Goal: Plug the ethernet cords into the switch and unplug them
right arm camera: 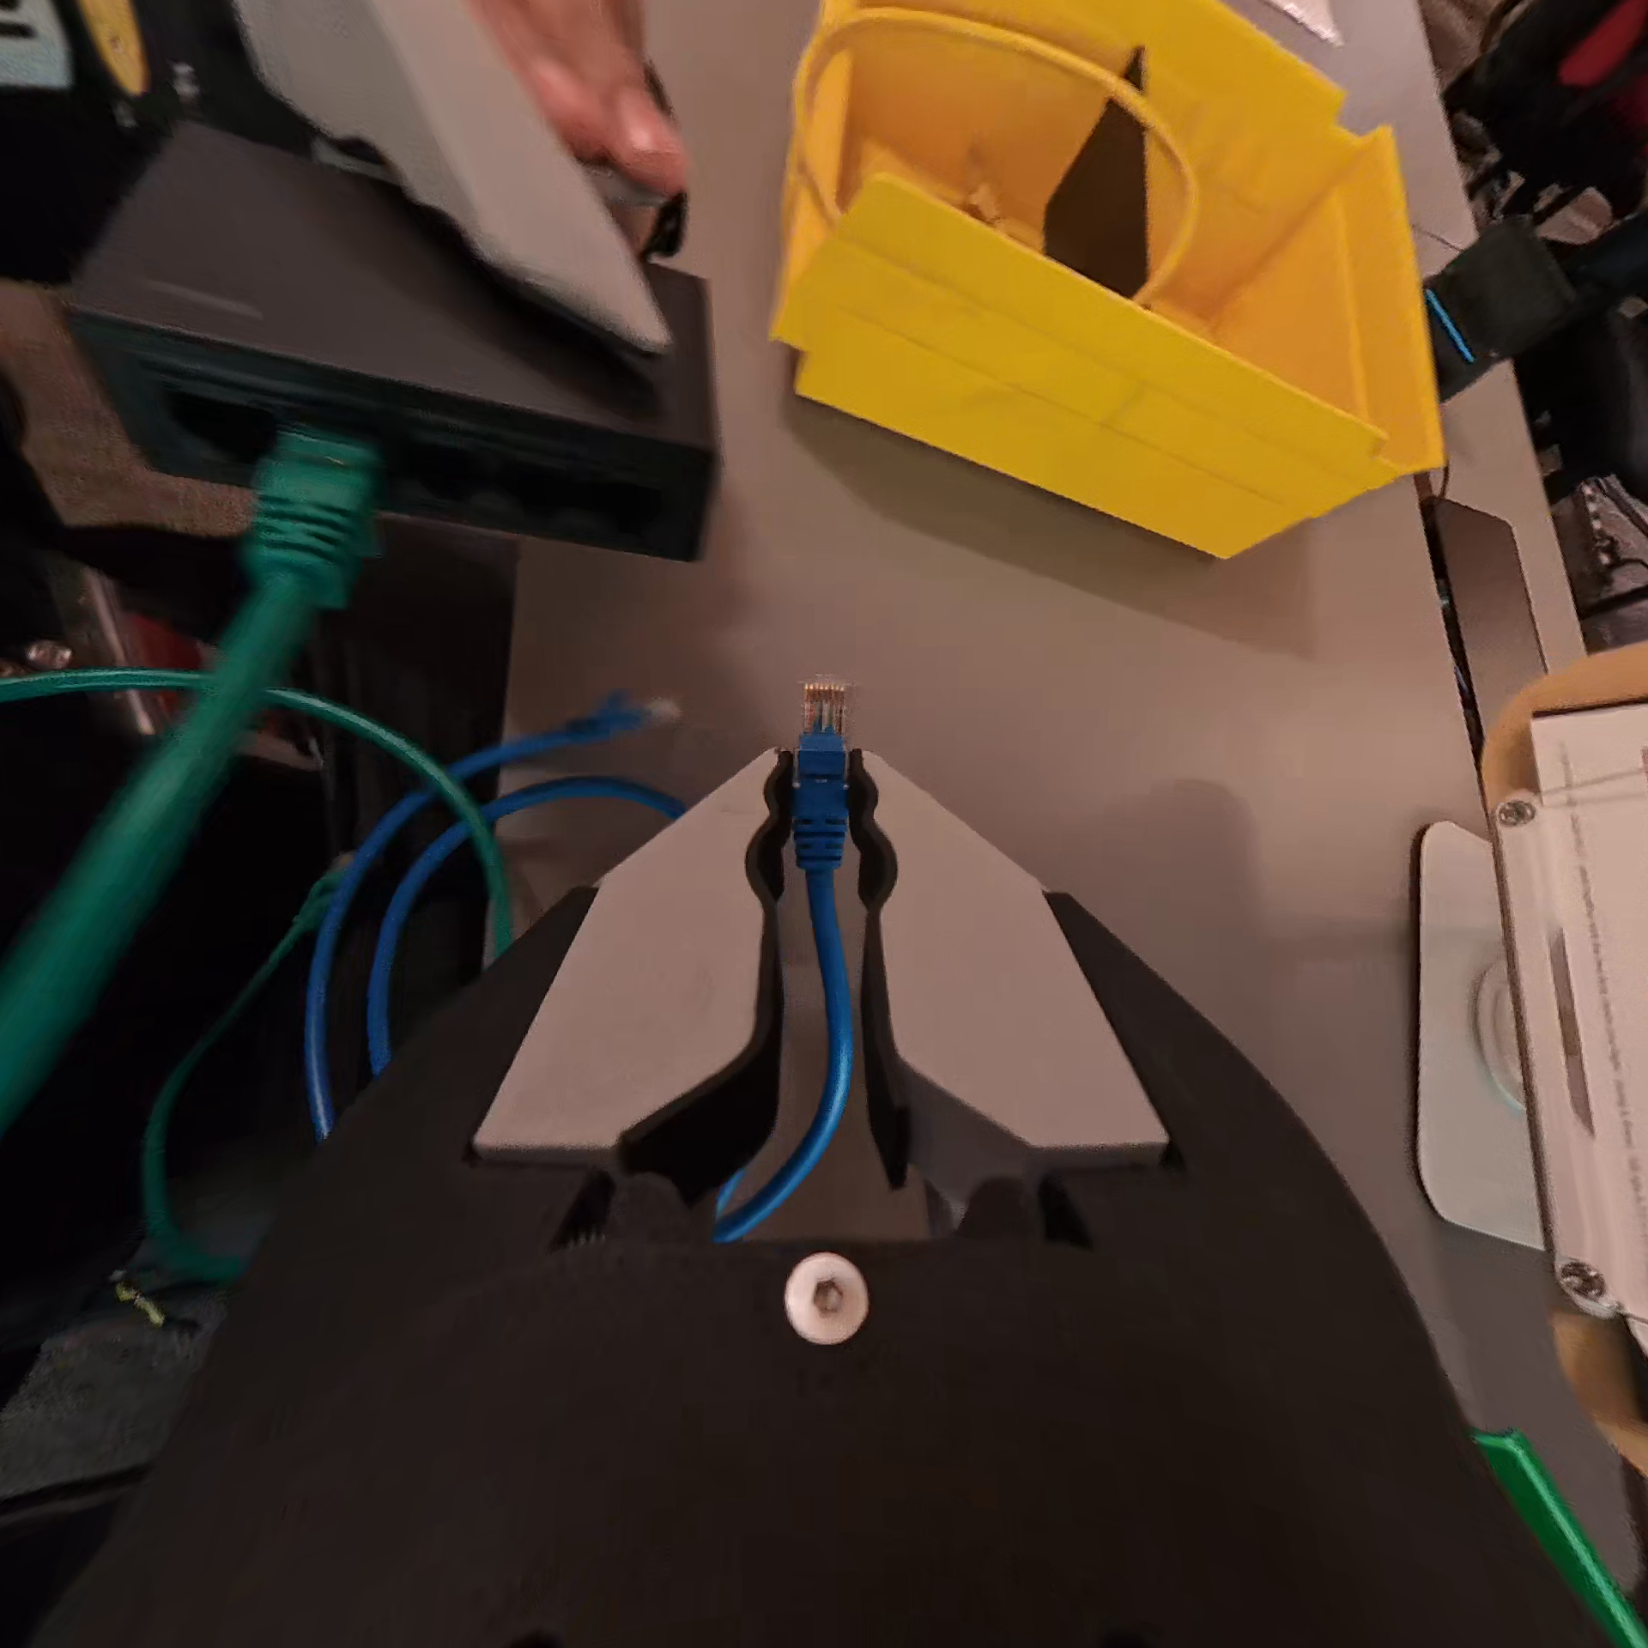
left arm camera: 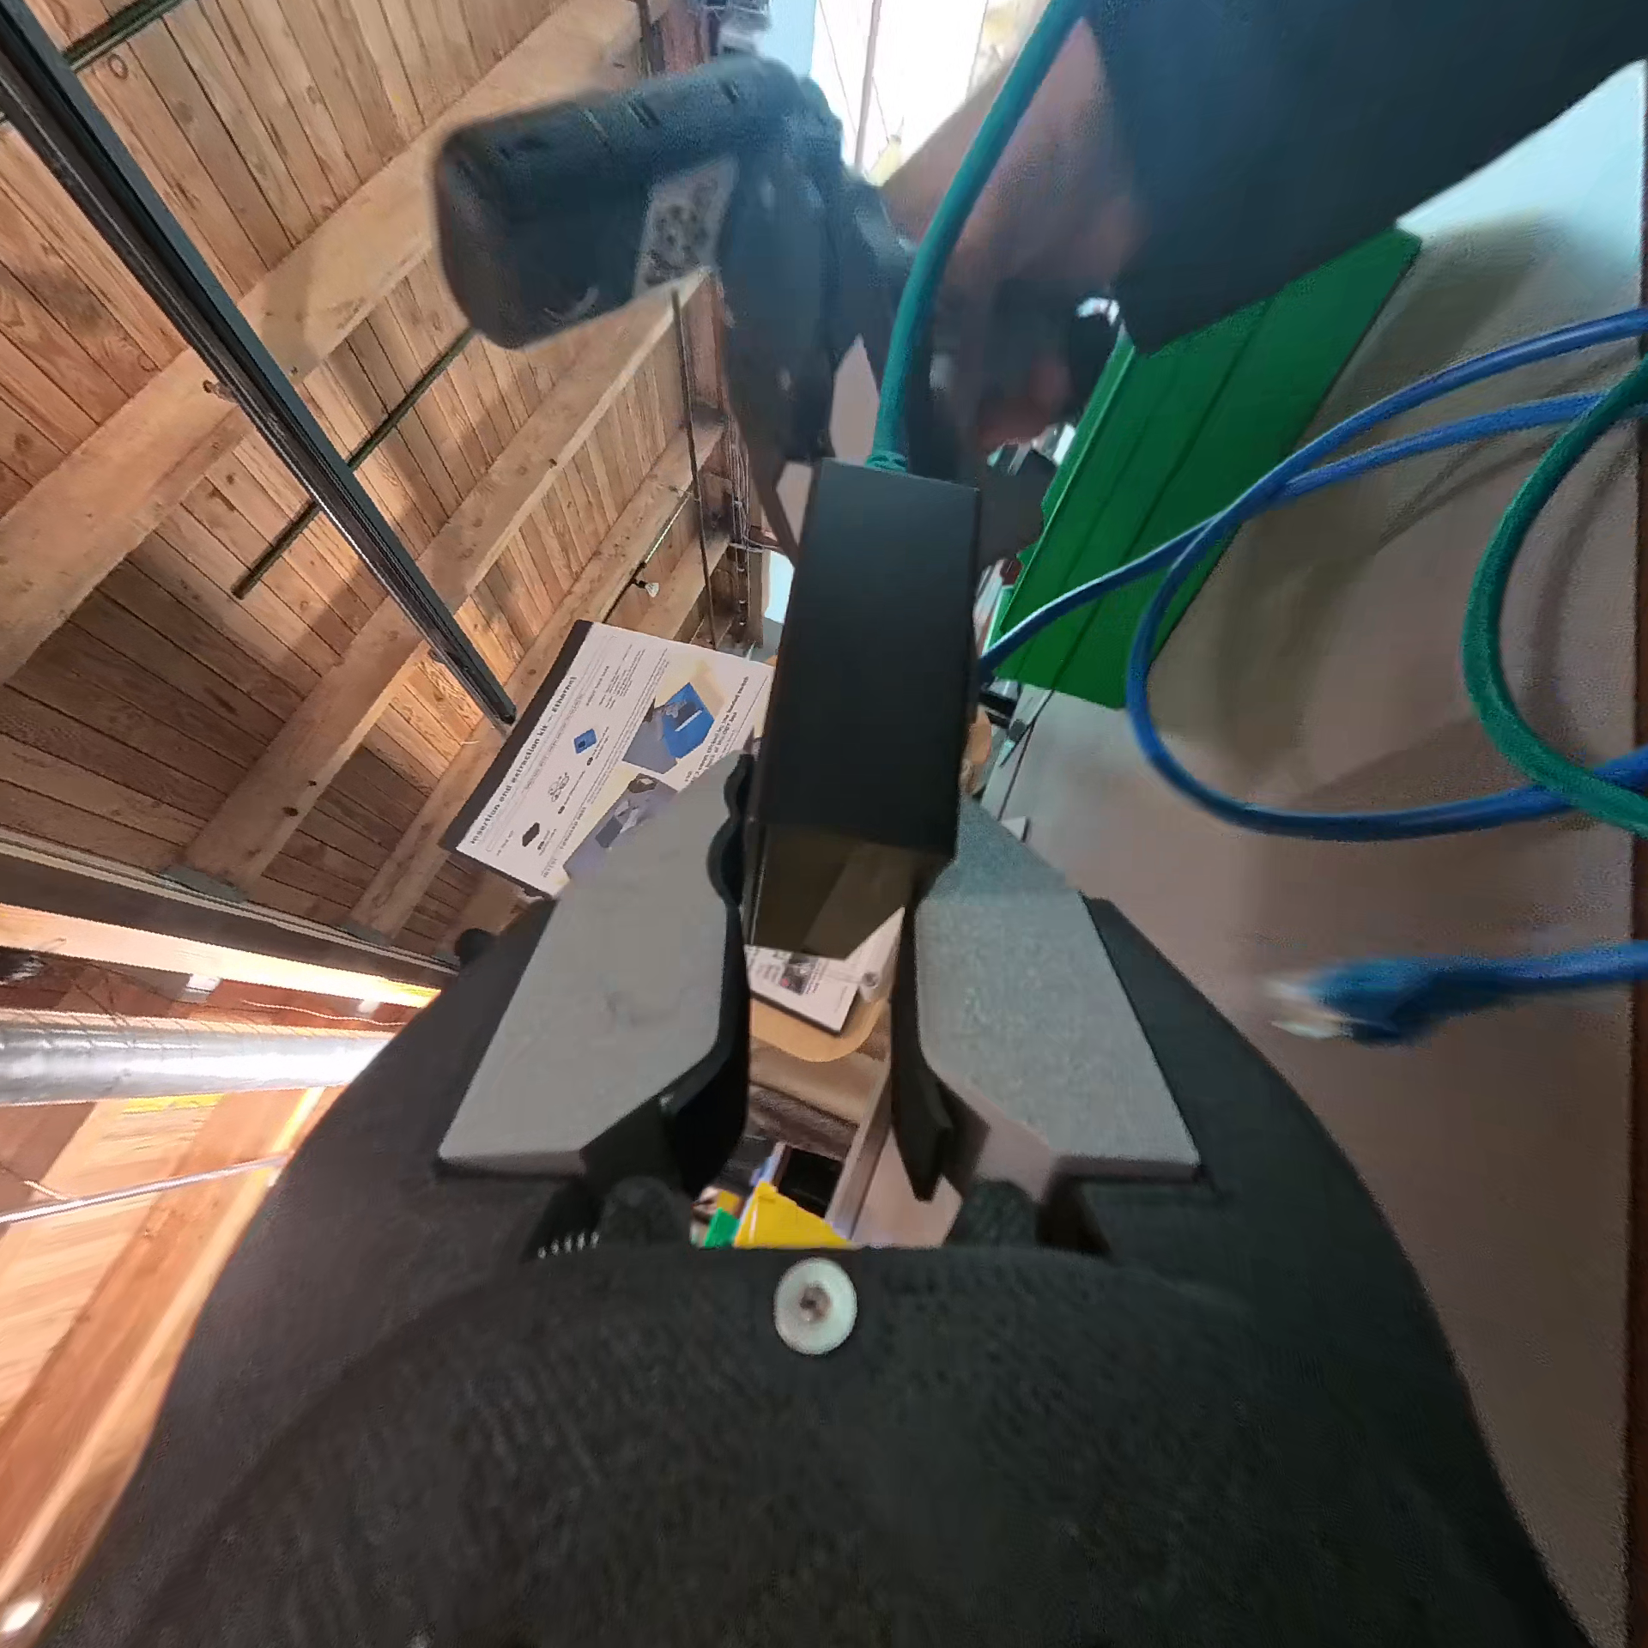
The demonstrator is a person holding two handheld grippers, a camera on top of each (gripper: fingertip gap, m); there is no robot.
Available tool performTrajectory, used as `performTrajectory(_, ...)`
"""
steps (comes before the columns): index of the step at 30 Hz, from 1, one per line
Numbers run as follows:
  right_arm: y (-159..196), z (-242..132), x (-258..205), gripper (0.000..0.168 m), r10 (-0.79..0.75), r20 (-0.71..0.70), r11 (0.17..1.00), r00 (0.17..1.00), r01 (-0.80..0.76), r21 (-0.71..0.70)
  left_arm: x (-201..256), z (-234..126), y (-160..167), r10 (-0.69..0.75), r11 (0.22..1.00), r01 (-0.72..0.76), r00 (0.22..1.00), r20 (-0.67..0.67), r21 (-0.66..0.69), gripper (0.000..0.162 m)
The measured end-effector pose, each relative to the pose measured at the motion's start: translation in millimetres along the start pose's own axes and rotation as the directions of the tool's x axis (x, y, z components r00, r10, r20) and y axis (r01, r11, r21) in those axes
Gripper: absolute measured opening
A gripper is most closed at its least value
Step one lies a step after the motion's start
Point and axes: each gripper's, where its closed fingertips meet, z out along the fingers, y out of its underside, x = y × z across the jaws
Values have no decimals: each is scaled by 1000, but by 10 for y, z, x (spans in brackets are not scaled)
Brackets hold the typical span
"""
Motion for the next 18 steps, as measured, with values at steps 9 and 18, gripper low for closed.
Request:
performTrajectory(9, -159, -17, -402, 8, -26, 121, 999, 992, 29, -19, 148, 5, -25, 212, 977, -213, 977, -26, -22, 29)
performTrajectory(18, -57, -57, -503, 9, -11, 158, 997, 987, 23, -78, 266, 22, -111, 304, 952, -305, 952, -46, -7, 30)
